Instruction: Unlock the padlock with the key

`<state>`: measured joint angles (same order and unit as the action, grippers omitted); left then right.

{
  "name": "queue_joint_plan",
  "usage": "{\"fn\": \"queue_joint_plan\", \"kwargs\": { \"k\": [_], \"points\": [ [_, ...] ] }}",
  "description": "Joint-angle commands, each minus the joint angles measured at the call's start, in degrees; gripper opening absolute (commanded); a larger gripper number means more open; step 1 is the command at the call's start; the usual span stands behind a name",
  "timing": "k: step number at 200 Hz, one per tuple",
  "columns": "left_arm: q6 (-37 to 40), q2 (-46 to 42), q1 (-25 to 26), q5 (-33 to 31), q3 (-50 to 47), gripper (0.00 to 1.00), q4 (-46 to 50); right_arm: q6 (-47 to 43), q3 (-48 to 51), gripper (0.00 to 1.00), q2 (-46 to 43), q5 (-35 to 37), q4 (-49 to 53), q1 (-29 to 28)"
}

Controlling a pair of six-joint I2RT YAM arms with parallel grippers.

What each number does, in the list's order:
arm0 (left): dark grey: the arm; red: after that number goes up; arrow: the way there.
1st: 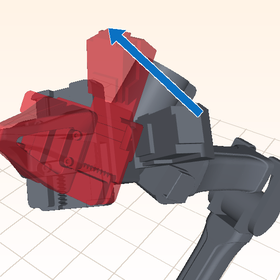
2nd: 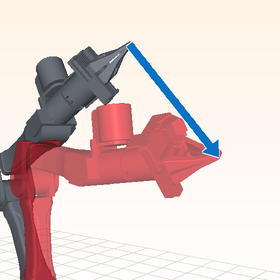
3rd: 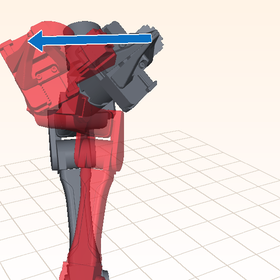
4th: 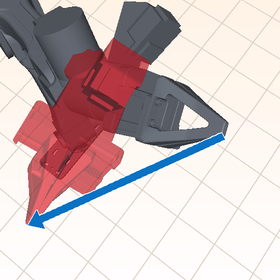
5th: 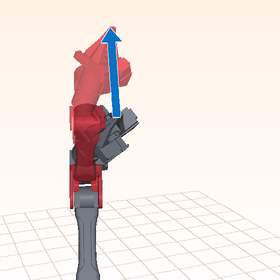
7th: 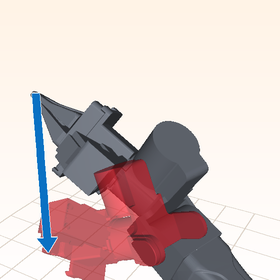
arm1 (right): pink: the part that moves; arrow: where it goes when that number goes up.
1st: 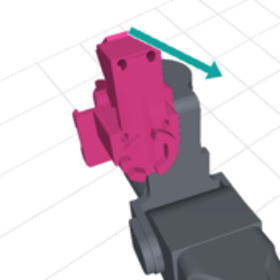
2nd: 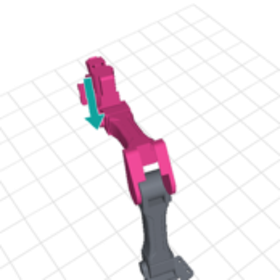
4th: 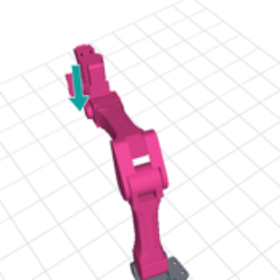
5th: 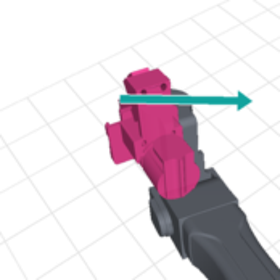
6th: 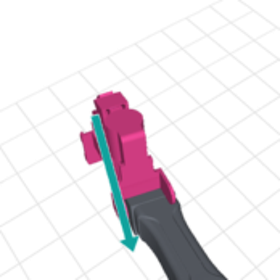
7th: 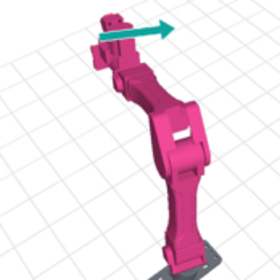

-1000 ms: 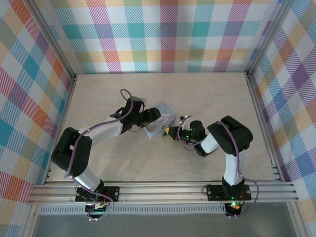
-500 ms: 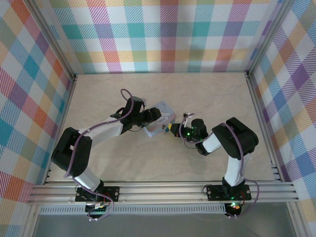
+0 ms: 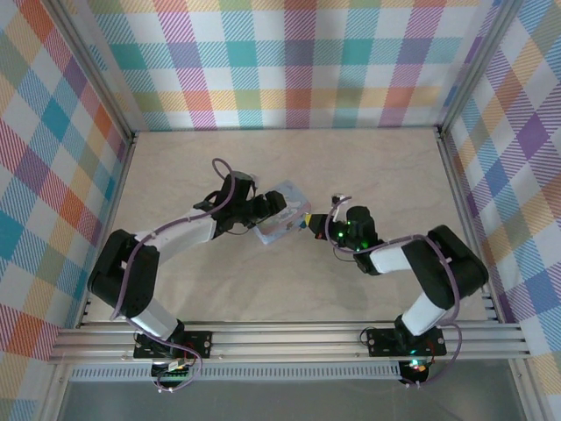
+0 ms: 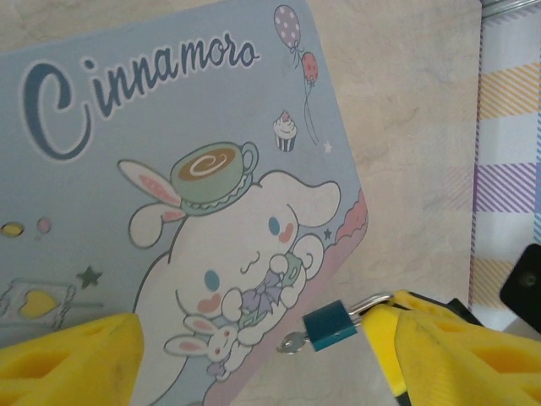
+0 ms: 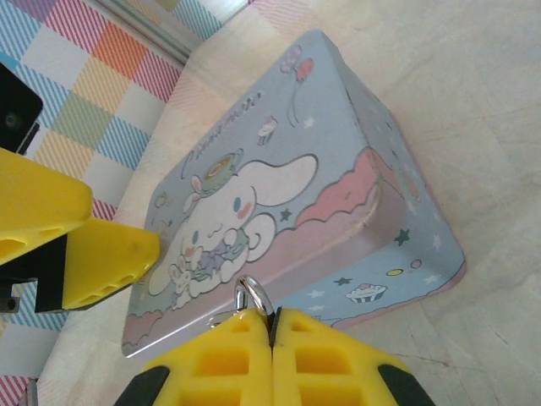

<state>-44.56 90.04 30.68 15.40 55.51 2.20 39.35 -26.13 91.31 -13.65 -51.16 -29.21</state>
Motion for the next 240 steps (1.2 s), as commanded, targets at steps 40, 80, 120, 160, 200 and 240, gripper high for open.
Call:
{"fn": "queue_joint_plan", "kwargs": {
  "k": [40, 80, 120, 160, 200, 240],
  "points": [
    [4.3, -14.5, 0.4, -7.1, -4.5, 0.87, 1.6, -8.1, -1.9, 0.0, -15.0, 0.7, 21.6, 0.3],
    [9.4, -26.2, 0.4, -11.9, -9.6, 0.9, 0.1, -13.0, -5.6, 0.0, -24.1, 1.1, 38.7, 0.3],
    [14.5, -39.1, 0.4, -15.8, -14.9, 0.95, -1.2, -15.9, -9.8, 0.0, -30.7, 1.3, 55.2, 0.3],
    [18.0, -50.2, 0.5, -15.1, -21.3, 1.0, -5.9, -16.8, -16.3, 0.01, -33.8, 2.2, 72.3, 0.3],
    [19.3, -57.5, 0.5, -16.3, -25.6, 1.0, -7.7, -15.7, -17.8, 0.01, -37.5, 2.5, 83.0, 0.3],
    [18.8, -59.5, 0.5, -17.6, -27.4, 1.0, -7.8, -13.5, -15.0, 0.0, -38.4, 0.6, 86.9, 0.2]
  ]
}}
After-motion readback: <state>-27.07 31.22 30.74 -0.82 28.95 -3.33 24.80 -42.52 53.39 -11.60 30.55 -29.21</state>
